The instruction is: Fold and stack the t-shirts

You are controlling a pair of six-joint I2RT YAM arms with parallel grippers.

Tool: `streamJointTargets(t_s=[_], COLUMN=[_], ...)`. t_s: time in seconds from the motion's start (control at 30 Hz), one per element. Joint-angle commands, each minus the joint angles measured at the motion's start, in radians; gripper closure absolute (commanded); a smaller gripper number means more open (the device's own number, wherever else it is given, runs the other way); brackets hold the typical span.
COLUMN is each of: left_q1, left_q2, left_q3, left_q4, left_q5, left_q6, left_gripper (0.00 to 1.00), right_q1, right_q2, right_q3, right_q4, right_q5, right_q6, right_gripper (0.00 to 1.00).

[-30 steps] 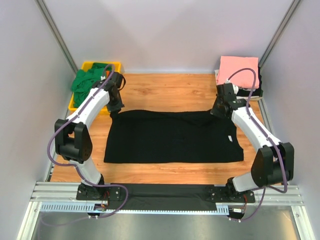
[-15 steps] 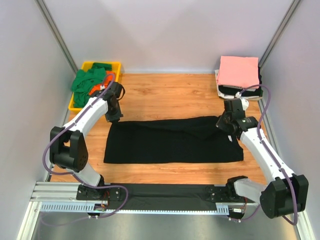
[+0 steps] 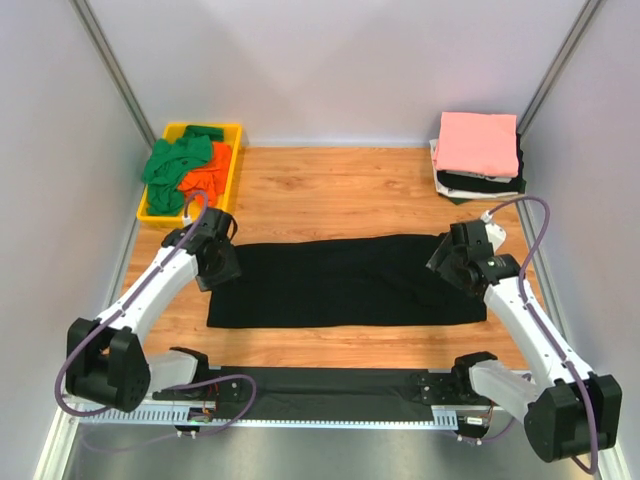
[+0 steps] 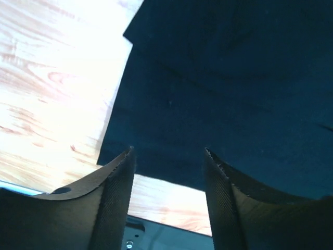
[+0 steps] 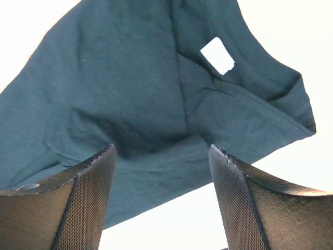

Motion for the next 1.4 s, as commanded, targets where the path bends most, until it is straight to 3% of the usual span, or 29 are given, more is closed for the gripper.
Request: streamJointTargets(t_s=[0.0, 0.23, 0.57, 0.77, 1.0, 1.03, 1.23, 1.37], left_q1=[-0.002, -0.002, -0.021, -0.059, -0.093, -0.102, -0.268, -0.409], left_q2=[-0.050, 0.065, 0.457, 0.456, 0.366, 0.350, 0.246, 0.243], left_q3=[-0.008, 0.041, 0.138, 0.081, -0.043, -0.061, -0.222, -0.291], left_q4=[0.058, 0.158, 0.203, 0.219, 0.215, 0.213, 0.290, 0.429], left_q5=[0.017, 0.034, 0.066, 0.097, 0.203, 0.201, 0.353, 0.460], left_q6=[-0.026, 0.014, 0.031, 0.017, -0.009, -0.018, -0.153, -0.284], left_gripper=[0.38, 0.42, 0.52, 0.56, 0.58, 0.58, 0.58, 0.58], right_q1=[0.020, 0.098, 0.101, 0.101, 0.100, 0.100, 0.118, 0.144], right_q2=[0.010, 0.232, 0.617, 0.795, 1.078, 1.111, 1.370, 1.545], right_q3=[0.082, 0.140, 0.242, 0.314, 0.612, 0.719, 1.129, 1.462], right_q4=[0.042, 0.134, 0.152, 0.169, 0.099, 0.061, -0.113, -0.223], right_q5=[-0.004, -0.090, -0.130, -0.150, -0.188, -0.200, -0.246, -0.297], right_q6=[0.015, -0.002, -0.030, -0.059, -0.127, -0.134, -0.186, -0.196], right_gripper=[0.27, 0.29, 0.29, 0.30, 0.34, 0.35, 0.37, 0.37])
